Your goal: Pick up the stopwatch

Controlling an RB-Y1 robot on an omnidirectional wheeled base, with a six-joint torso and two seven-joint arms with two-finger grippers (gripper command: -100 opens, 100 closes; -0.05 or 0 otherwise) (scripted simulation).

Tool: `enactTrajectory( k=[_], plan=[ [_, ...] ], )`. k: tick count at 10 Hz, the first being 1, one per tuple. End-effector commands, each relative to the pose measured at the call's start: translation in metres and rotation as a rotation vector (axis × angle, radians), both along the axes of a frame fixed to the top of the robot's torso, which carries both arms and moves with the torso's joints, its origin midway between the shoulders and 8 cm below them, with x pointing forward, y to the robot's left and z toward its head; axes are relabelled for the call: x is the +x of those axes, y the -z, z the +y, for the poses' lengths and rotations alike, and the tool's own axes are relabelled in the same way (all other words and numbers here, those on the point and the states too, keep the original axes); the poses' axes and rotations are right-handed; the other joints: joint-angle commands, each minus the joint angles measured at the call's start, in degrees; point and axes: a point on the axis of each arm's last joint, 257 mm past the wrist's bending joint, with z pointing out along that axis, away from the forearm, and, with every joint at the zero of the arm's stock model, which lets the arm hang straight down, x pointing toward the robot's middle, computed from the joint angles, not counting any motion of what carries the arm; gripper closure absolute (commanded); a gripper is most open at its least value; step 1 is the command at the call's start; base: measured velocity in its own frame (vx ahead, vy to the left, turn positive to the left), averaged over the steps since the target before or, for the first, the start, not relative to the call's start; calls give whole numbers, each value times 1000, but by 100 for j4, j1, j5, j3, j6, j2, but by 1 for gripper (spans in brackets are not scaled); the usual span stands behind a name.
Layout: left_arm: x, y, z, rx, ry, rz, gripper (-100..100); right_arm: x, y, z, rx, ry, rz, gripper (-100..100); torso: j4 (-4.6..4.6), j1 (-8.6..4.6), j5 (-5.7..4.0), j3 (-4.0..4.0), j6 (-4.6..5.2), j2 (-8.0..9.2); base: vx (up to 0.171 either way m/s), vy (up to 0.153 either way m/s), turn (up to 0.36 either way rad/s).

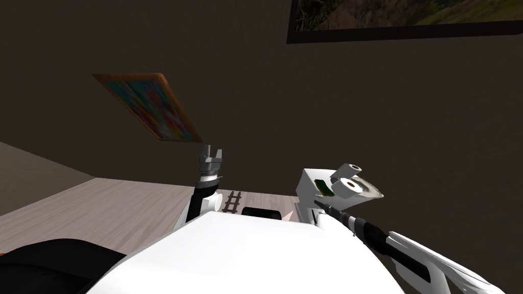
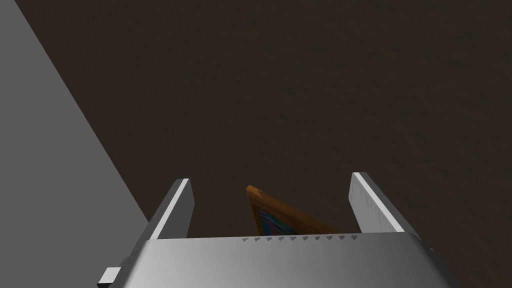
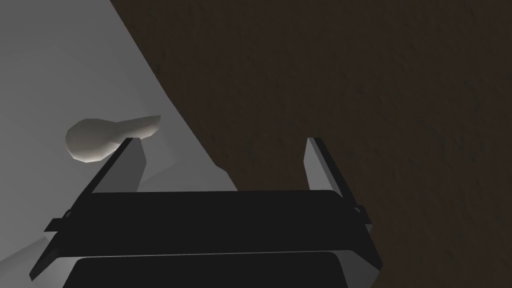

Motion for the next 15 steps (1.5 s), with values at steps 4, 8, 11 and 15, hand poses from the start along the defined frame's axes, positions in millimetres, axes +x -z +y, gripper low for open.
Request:
enactTrajectory(
  k=[4,8,11,15],
  plan=[
    [0,0,0,0,0,0,0,-13,-8,-73,-149,38,74,-100,-1,-5,-1,-2,-2,-4,22,-34,123],
    [0,0,0,0,0,0,0,-20,-33,-146,-300,76,128,-100,1,3,3,-3,-1,-6,25,-22,111],
    [0,0,0,0,0,0,0,-20,-43,-166,-344,84,139,-100,5,-22,11,-11,-9,-27,23,-20,71],
    [0,0,0,0,0,0,0,-17,-80,-217,-470,95,163,-100,8,-15,19,-13,-15,-34,23,-3,113]
  ],
)
